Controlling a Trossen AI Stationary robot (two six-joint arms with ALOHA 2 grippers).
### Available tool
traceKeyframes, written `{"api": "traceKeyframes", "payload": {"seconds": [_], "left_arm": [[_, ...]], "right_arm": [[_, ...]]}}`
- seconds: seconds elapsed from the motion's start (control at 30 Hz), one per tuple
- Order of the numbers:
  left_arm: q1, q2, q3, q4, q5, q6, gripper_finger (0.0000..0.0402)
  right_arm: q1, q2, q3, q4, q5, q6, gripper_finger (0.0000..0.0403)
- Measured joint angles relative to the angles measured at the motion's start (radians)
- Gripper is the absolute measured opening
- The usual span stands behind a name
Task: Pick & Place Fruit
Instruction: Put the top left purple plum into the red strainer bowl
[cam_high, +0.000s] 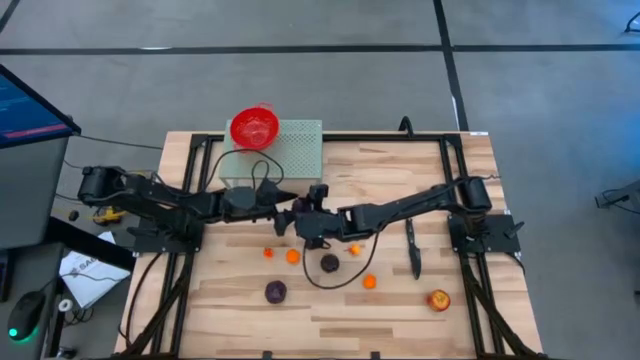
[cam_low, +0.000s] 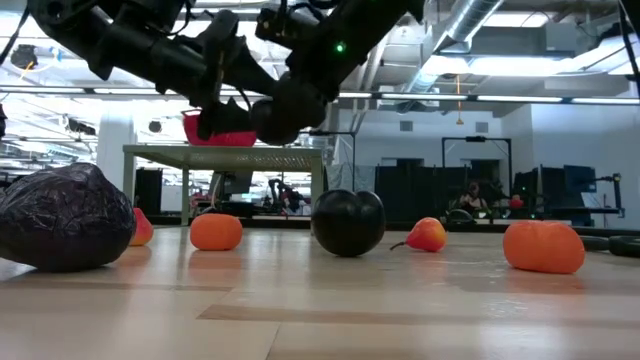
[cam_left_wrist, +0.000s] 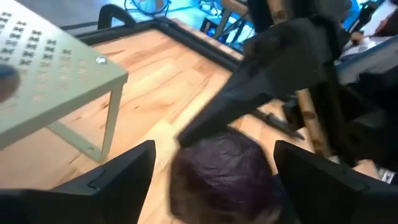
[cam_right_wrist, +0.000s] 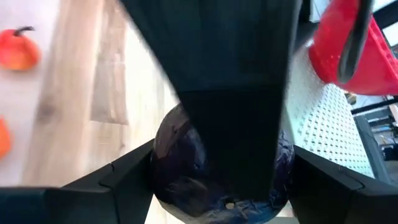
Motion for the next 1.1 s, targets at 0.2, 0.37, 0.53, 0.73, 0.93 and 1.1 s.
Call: {"api": "traceKeyframes", "payload": {"seconds": [0.2, 0.37, 0.53, 0.73, 0.93, 1.1], "left_arm": [[0.0, 0.0, 0.0, -0.003, 0.056, -0.003, 0.0323], [0.0, 0.0, 0.0, -0.003, 0.076, -0.011, 0.0318], [0.0, 0.0, 0.0, 0.024, 0.071, -0.004, 0.0286], [0.0, 0.0, -0.002, 0.038, 0.071, -0.002, 0.0262], [0.0, 0.0, -0.002, 0.041, 0.073, -0.008, 0.0267], [0.0, 0.002, -0.002, 0.042, 0.075, -0.026, 0.0265]], "right_arm": [[0.011, -0.015, 0.0, 0.076, 0.001, -0.033, 0.0297], [0.012, -0.021, -0.001, 0.106, 0.004, -0.034, 0.0297], [0.011, -0.029, -0.001, 0.104, 0.005, -0.034, 0.0297], [0.012, -0.03, -0.001, 0.101, 0.008, -0.018, 0.0297], [0.012, -0.03, -0.001, 0.097, 0.007, 0.015, 0.0297], [0.012, -0.03, 0.0, 0.083, 0.005, 0.041, 0.0316]]}}
